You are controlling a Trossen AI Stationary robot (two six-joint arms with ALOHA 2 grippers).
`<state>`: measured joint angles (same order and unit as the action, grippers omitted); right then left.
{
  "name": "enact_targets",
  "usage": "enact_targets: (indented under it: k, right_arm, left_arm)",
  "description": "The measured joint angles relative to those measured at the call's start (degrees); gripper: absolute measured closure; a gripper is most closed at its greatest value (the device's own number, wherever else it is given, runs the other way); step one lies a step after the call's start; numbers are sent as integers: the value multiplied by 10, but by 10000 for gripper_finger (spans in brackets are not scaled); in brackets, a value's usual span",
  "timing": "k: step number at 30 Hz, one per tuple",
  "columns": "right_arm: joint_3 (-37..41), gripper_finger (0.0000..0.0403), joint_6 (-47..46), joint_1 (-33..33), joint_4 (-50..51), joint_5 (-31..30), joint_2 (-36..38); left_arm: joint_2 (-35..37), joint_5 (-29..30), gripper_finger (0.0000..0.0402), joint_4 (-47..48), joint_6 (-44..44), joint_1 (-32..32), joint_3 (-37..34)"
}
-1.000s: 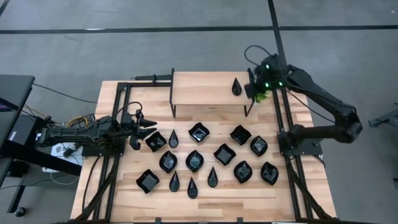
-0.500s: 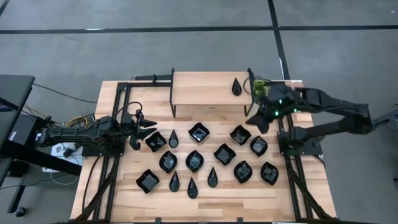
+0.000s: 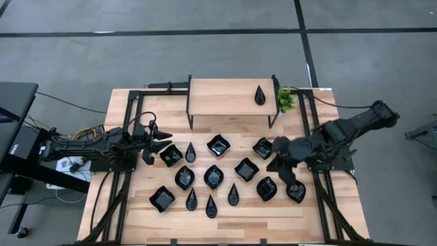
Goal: Pick & Place Mini shaped plates
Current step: Stack the drop-shaped plate on top of the other drop-shaped plate on the shelf
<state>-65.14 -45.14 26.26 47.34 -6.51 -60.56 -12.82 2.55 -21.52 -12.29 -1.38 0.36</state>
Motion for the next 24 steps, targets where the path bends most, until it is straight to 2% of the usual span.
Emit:
enact_targets:
  k: [11, 18, 24]
  right_arm:
    - [0, 352, -44, 27, -16, -6, -73]
    - [0, 352, -47, 25, -73, 52, -144]
    - [0, 352, -136, 26, -72, 54, -210]
  left_arm:
    - [0, 0, 263, 0, 0, 0, 0]
    - [0, 0, 263, 0, 0, 0, 0]
    - [0, 0, 263, 0, 0, 0, 0]
